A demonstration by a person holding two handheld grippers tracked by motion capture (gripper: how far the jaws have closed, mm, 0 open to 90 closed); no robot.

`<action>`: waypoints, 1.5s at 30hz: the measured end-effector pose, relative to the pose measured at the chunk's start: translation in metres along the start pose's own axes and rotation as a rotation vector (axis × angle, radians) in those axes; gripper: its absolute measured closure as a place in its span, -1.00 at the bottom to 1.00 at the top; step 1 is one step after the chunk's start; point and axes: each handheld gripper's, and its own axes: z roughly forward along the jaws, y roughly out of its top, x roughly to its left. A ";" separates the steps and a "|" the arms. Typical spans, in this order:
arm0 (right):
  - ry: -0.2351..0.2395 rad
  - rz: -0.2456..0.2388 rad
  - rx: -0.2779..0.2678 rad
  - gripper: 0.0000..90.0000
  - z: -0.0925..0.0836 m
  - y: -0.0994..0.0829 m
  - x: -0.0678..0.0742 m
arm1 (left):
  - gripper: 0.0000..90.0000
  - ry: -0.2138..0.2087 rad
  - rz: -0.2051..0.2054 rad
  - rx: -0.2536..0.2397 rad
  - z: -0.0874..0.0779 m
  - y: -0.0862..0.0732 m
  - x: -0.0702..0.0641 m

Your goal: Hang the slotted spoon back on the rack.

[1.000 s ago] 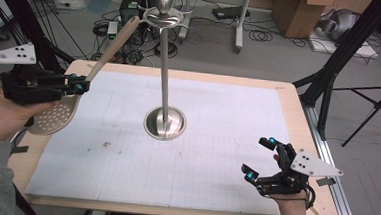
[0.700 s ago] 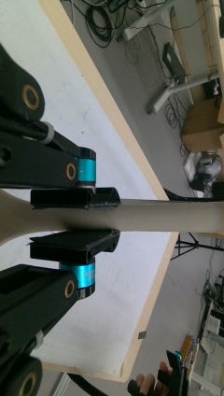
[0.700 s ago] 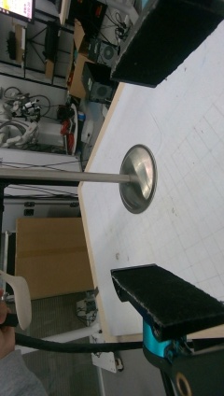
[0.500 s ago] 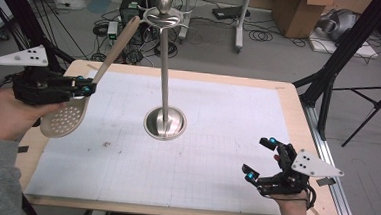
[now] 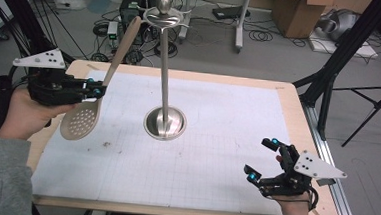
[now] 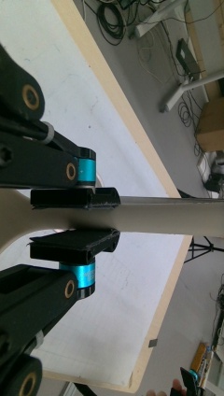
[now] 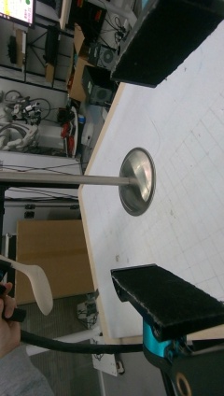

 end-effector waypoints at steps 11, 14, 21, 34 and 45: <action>0.001 -0.002 -0.003 -0.90 -0.001 0.000 0.000 | 0.73 0.012 -0.005 0.019 0.019 -0.001 -0.002; 0.000 0.004 -0.004 -0.89 -0.002 0.001 0.001 | 0.73 0.011 -0.011 0.016 0.023 -0.001 -0.003; -0.001 0.002 -0.005 -0.90 -0.003 0.001 0.001 | 0.73 0.011 -0.018 0.020 0.029 -0.001 -0.003; -0.006 -0.002 -0.010 -0.90 -0.006 0.001 0.002 | 0.73 0.011 -0.029 0.030 0.042 0.001 -0.005; -0.019 0.002 -0.007 -0.90 -0.011 0.000 0.004 | 0.73 0.013 -0.027 0.041 0.055 0.002 -0.005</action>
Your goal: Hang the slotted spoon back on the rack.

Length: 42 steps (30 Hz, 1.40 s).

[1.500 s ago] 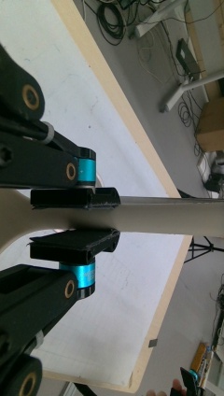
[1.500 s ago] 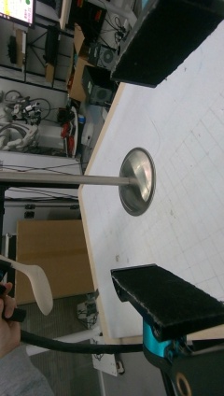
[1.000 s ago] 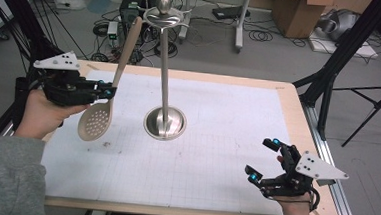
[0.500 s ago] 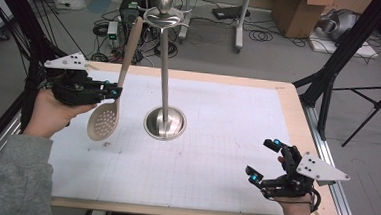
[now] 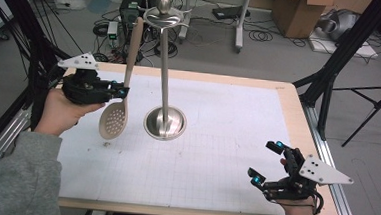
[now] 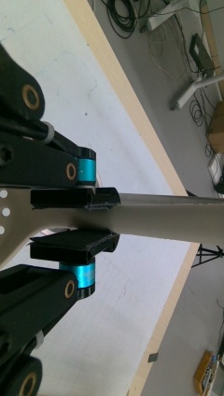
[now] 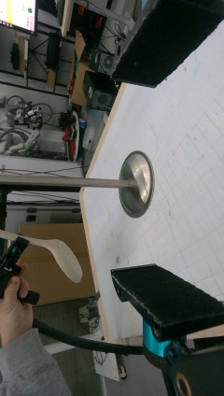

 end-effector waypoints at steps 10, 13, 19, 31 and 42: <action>-0.018 -0.003 -0.002 -0.89 -0.007 -0.001 0.002 | 0.73 0.002 0.005 0.012 0.009 0.002 0.000; -0.020 0.002 -0.001 -0.89 -0.008 -0.002 0.004 | 0.73 0.003 0.006 0.012 0.014 0.003 0.000; -0.025 0.005 0.009 -0.89 -0.011 -0.002 0.006 | 0.73 0.003 0.004 0.007 0.018 0.003 0.001; -0.041 0.004 0.027 -0.90 -0.017 -0.005 0.010 | 0.72 -0.001 0.011 -0.001 0.028 0.004 0.002; -0.071 0.002 0.038 -0.89 -0.027 -0.007 0.016 | 0.72 -0.008 0.013 -0.010 0.038 0.006 0.003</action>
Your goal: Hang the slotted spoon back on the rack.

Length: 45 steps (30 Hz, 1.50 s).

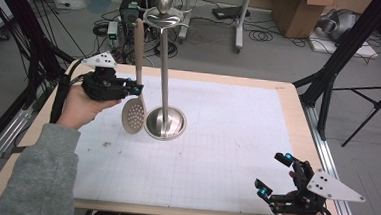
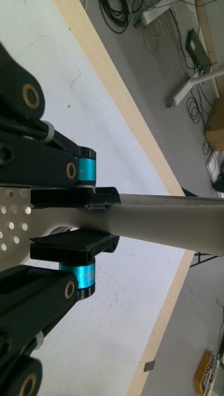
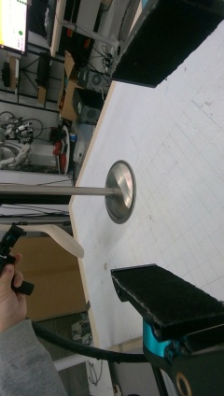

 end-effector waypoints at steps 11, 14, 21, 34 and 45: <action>-0.011 -0.001 0.013 -0.89 -0.004 -0.002 0.002 | 0.68 0.007 0.004 0.000 0.001 0.000 0.001; -0.007 -0.004 0.015 -0.89 -0.003 -0.002 0.003 | 0.56 0.002 0.001 -0.001 -0.001 0.000 0.000; -0.002 -0.006 0.016 -0.89 -0.001 -0.001 0.003 | 0.24 -0.016 0.010 -0.013 -0.006 -0.006 0.001; 0.011 -0.006 0.027 -0.90 0.005 0.000 0.004 | -0.46 -0.030 0.075 -0.088 -0.019 -0.027 0.001; 0.029 -0.018 0.032 -0.90 0.015 0.000 0.001 | -0.70 -0.007 0.074 -0.143 -0.031 -0.048 0.000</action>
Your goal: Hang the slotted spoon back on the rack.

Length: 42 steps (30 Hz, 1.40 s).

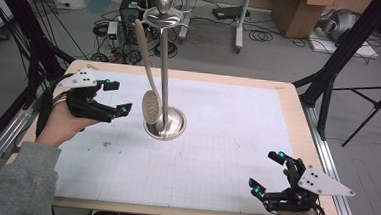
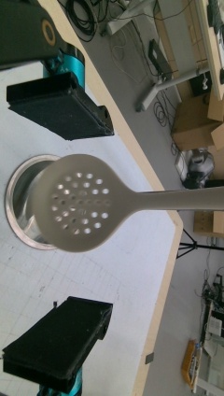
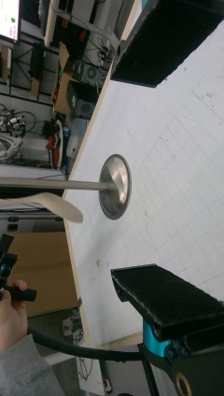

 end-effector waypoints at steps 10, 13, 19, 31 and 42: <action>0.015 -0.003 -0.002 -0.90 0.009 0.002 -0.002 | -0.70 0.028 -0.020 -0.017 -0.020 -0.021 0.003; 0.025 -0.002 0.003 -0.89 0.013 0.001 -0.004 | -0.70 0.041 -0.019 -0.024 -0.026 -0.027 0.003; 0.035 -0.005 0.009 -0.90 0.019 0.001 -0.004 | -0.70 0.078 -0.015 -0.038 -0.036 -0.040 0.002; 0.019 -0.001 0.011 -0.90 0.021 0.001 -0.004 | -0.70 0.086 0.008 -0.038 -0.048 -0.063 -0.010; 0.026 0.000 0.013 -0.90 0.024 0.001 -0.005 | -0.74 0.056 0.049 -0.088 -0.056 -0.071 -0.026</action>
